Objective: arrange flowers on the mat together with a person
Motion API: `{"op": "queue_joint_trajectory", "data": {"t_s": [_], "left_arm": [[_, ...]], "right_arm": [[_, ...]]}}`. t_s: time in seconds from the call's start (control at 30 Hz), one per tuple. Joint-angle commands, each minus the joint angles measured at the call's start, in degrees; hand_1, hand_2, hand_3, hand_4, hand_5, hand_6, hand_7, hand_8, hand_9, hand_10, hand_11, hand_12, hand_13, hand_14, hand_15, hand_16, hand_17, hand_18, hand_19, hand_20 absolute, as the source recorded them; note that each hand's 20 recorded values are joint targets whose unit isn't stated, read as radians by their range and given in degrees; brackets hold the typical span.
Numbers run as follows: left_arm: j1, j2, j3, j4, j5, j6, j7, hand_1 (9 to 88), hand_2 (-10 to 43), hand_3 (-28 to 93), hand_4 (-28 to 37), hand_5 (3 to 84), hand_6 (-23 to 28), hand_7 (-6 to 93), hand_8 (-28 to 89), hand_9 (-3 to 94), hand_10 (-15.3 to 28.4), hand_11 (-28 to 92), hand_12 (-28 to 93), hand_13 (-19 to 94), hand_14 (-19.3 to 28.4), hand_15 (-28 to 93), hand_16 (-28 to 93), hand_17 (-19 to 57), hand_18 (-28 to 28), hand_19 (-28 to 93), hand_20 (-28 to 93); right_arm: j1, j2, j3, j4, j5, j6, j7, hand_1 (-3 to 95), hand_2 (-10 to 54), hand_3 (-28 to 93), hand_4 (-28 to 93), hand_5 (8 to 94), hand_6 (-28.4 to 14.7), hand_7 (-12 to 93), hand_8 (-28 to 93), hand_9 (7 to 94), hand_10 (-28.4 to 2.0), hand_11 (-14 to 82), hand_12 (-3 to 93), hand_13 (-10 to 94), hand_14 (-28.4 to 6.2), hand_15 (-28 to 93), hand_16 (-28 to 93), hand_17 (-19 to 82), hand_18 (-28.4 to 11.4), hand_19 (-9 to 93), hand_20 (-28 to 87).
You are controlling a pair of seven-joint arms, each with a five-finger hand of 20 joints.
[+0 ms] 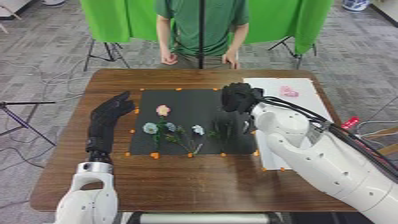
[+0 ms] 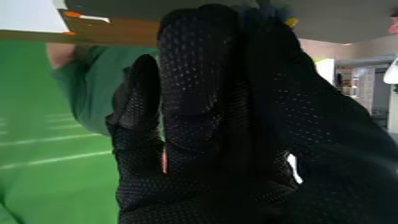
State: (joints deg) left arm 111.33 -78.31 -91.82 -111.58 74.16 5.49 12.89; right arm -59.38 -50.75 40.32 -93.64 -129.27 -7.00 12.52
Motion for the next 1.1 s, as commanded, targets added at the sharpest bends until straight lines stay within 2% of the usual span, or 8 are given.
{"op": "queue_joint_trajectory", "data": {"t_s": [0.03,0.37,0.53,0.7,0.8,0.9,0.97,1.1], "left_arm": [[0.04,-0.30,-0.11,0.35,0.38,-0.97,-0.51,26.2,2.9,66,-18.9,48.8,3.8,11.8,-5,46.6,13.5,19,16,37,18.2,24,3,5.0,14.2,15,21],[0.23,-0.13,-0.07,0.20,0.23,-0.84,-0.60,26.2,2.8,66,-18.9,48.8,3.8,11.7,-5,46.5,13.5,19,16,37,18.1,24,3,4.9,14.2,15,21],[0.31,0.10,-0.02,0.16,0.62,-0.63,-0.54,26.2,2.7,66,-18.8,48.7,3.8,11.7,-5,46.5,13.5,19,16,37,18.2,24,3,4.9,14.2,15,21],[0.16,0.11,0.05,0.16,0.58,-0.81,-0.54,26.3,2.8,65,-18.9,48.7,3.7,11.6,-5,46.5,13.4,19,16,37,18.2,24,3,4.9,14.2,15,21],[-0.13,0.40,0.13,0.25,0.57,-0.95,-0.57,26.2,2.7,66,-18.8,48.6,3.7,11.7,-5,46.6,13.4,19,16,37,18.2,24,3,4.9,14.2,15,21],[-0.57,0.59,0.25,0.50,0.51,-1.17,-0.50,26.2,2.7,66,-18.8,48.7,3.7,11.6,-5,46.6,13.5,19,16,37,18.2,24,3,4.9,14.2,14,21],[-0.75,0.88,0.25,0.54,0.71,-1.60,-0.65,26.2,2.7,66,-18.8,48.6,3.7,11.7,-5,46.6,13.5,19,16,37,18.2,24,3,4.9,14.2,14,21],[-0.42,0.96,0.17,0.56,0.52,-1.45,-0.41,26.1,2.6,66,-18.8,48.7,3.7,11.7,-5,46.6,13.4,19,16,37,18.2,24,3,4.9,14.2,14,21]], "right_arm": [[-0.53,0.42,0.65,-1.12,-0.93,-2.21,-0.47,54.2,-9.5,62,-22,76.0,3.1,16,4,79.2,-8.2,8.9,26.2,87,-1.1,35,43,40,-17.9,75,51],[-1.13,0.86,1.57,-2.20,-1.31,-5.82,-1.29,46.4,-9.5,69,-23,71.9,3.4,16,0,75.8,-9.8,13.3,18.2,86,-2.1,36,39,40,-17.9,74,52],[-1.45,0.85,2.42,-2.81,-0.75,-7.81,-1.50,42.0,-9.5,73,-23,69.0,3.1,16,-10,73.5,-10.2,11.1,16.8,85,-2.9,36,36,39,-18.1,74,52],[-3.62,0.68,7.31,-5.19,0.09,-6.98,-0.41,40.4,-9.5,73,-24,67.8,2.8,16,-10,72.8,-10.6,10.4,16.2,85,-3.2,36,36,39,-18.3,73,52],[-9.29,0.57,15.68,-10.04,3.55,-1.79,0.99,39.7,-9.5,73,-24,67.1,2.4,16,-10,72.0,-10.9,10.2,16.1,85,-3.5,36,36,39,-18.5,73,51],[-18.11,-0.11,25.76,-15.97,13.76,5.92,1.57,37.5,-9.5,72,-23,66.7,1.9,15,-10,71.7,-11.1,10.4,16.3,84,-3.9,35,36,38,-18.8,72,51],[-25.75,-2.62,33.65,-19.29,26.75,9.49,-0.64,32.0,-9.5,70,-18,67.2,1.0,15,-10,71.9,-11.5,11.3,17.4,80,-6.6,33,34,34,-19.7,69,50],[-39.44,-11.55,46.42,-20.99,58.17,5.97,-14.45,24.6,-2.3,68,-16,66.6,-0.6,14,-9,68.3,-14.0,11.0,17.7,65,-12.5,24,30,28,-17.7,49,42]]}}
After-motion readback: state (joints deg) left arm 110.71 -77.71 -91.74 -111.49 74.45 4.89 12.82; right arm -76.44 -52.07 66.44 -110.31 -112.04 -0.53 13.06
